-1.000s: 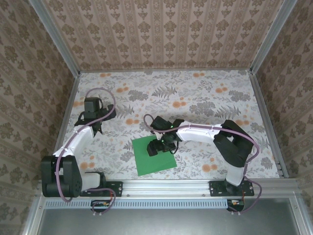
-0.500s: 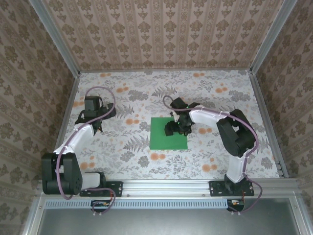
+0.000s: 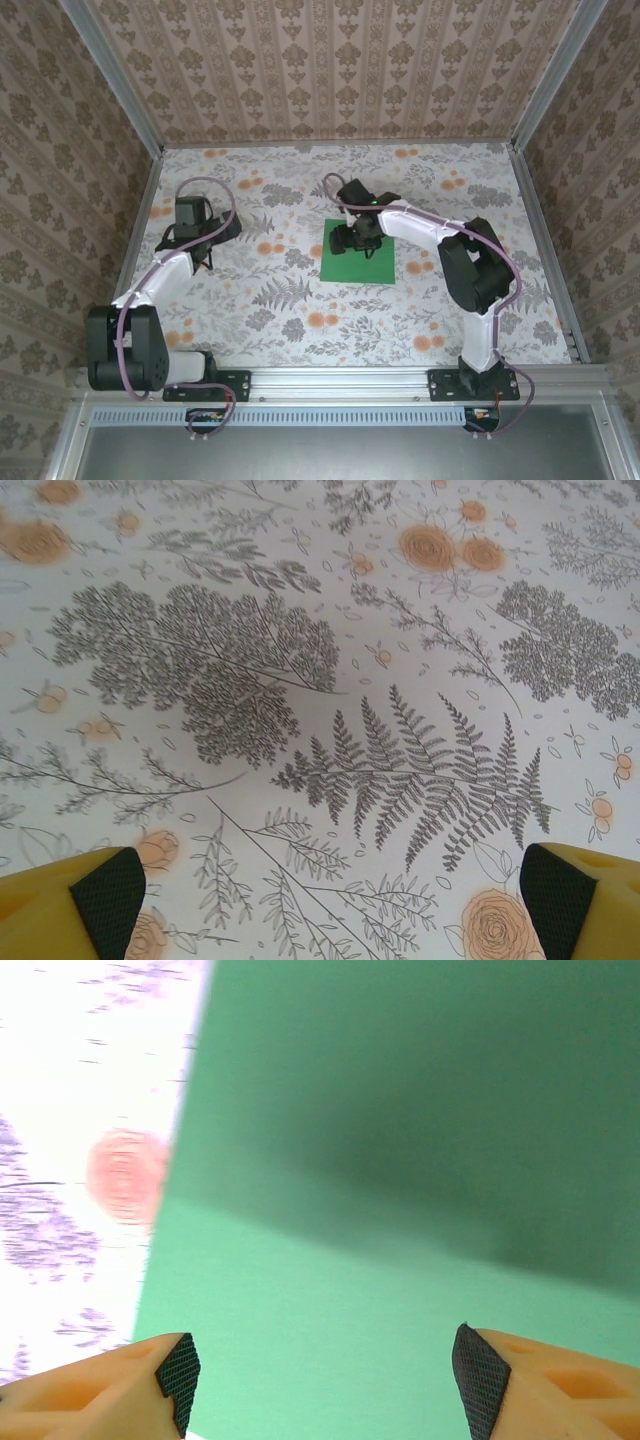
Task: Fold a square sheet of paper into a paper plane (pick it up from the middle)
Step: Move the square sheet of paper to the center of the table.
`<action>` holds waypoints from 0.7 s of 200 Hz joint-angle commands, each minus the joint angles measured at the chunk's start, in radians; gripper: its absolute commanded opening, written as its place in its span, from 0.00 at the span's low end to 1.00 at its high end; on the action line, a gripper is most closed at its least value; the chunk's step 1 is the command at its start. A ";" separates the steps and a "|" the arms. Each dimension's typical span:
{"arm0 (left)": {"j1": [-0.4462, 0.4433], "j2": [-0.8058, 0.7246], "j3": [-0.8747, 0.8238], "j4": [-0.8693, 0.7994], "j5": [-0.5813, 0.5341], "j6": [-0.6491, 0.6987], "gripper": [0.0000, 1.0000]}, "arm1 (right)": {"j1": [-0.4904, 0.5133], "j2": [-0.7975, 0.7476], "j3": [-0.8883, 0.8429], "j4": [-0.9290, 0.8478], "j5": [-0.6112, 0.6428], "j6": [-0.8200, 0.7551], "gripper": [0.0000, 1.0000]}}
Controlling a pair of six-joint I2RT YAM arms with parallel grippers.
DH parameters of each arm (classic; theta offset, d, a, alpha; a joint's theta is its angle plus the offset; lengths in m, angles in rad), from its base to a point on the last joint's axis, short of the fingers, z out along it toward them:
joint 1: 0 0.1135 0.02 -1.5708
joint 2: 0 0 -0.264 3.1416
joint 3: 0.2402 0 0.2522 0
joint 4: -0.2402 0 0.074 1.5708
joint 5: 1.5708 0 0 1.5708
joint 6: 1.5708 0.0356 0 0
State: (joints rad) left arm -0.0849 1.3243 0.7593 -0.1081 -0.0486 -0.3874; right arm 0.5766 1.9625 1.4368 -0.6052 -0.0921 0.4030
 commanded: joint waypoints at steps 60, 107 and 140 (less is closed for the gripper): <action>-0.033 0.079 0.049 -0.005 0.070 -0.049 1.00 | 0.072 0.178 0.117 -0.026 -0.094 0.065 0.70; -0.048 0.110 0.060 -0.004 0.092 -0.054 1.00 | 0.090 0.068 -0.109 -0.076 -0.134 -0.018 0.70; -0.054 0.120 0.068 -0.004 0.105 -0.087 1.00 | 0.102 -0.038 -0.250 -0.154 -0.073 -0.074 0.70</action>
State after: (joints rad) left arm -0.1318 1.4281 0.7925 -0.1097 0.0307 -0.4316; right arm 0.6655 1.9450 1.2827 -0.5838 -0.1909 0.3809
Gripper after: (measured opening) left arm 0.999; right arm 0.703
